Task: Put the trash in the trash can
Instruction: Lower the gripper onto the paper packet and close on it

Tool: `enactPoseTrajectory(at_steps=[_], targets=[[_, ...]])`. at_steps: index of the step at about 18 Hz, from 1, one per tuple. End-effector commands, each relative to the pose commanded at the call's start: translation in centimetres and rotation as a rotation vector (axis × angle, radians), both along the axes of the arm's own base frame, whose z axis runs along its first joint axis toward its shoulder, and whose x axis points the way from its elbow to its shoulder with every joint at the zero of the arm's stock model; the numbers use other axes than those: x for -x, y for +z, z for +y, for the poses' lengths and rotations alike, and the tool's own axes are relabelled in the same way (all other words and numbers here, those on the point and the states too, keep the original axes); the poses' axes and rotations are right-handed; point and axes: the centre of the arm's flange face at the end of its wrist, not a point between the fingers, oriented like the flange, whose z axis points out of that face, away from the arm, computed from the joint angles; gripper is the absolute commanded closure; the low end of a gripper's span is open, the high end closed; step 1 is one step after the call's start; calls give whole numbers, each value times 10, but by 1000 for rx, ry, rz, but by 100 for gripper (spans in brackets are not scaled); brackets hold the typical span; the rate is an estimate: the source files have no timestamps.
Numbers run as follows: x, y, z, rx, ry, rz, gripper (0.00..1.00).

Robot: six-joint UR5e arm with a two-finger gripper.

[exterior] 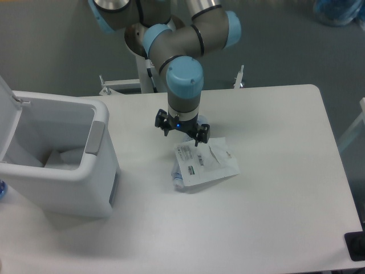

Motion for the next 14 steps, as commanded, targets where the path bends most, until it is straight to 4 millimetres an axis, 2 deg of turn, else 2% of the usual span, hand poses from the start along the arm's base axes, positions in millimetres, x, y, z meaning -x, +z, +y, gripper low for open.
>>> enactPoseTrajectory(at_steps=[14], targets=[[1,-13,3,16,-6,-14,0]])
